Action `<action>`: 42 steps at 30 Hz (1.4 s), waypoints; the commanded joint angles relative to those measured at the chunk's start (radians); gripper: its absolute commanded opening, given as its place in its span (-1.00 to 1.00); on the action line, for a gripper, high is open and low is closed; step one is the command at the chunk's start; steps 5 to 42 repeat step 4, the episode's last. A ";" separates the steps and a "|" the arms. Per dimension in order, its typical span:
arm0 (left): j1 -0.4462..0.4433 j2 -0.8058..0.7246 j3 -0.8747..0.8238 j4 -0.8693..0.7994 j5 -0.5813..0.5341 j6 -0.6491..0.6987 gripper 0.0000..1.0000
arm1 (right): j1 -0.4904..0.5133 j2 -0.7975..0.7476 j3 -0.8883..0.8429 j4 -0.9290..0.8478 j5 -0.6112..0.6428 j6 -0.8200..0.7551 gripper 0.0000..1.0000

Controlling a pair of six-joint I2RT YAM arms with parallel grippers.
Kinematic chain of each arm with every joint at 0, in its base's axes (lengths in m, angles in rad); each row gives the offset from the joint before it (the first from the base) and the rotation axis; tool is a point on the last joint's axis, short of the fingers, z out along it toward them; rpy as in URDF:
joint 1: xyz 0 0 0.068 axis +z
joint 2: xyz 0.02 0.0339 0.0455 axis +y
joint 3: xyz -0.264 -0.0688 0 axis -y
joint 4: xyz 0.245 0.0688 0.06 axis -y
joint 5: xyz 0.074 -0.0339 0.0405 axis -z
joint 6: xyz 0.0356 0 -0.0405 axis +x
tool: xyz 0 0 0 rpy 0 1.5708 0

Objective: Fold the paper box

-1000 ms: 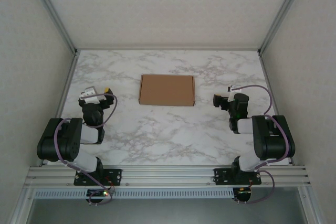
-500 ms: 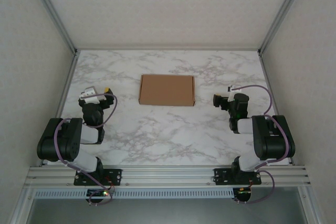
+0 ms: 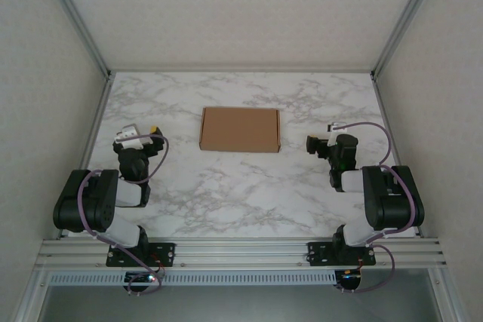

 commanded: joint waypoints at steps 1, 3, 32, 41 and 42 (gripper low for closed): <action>-0.001 0.006 0.013 -0.008 0.021 0.014 0.99 | -0.008 0.000 0.017 0.012 -0.005 -0.003 0.98; -0.001 0.005 0.011 -0.005 0.021 0.014 0.99 | -0.008 0.000 0.017 0.011 -0.005 -0.003 0.98; -0.001 0.005 0.011 -0.006 0.021 0.014 0.99 | -0.008 0.000 0.017 0.012 -0.005 -0.003 0.98; -0.001 0.005 0.011 -0.006 0.021 0.014 0.99 | -0.008 0.000 0.017 0.012 -0.005 -0.003 0.98; -0.001 0.005 0.011 -0.006 0.021 0.014 0.99 | -0.008 0.000 0.017 0.012 -0.005 -0.003 0.98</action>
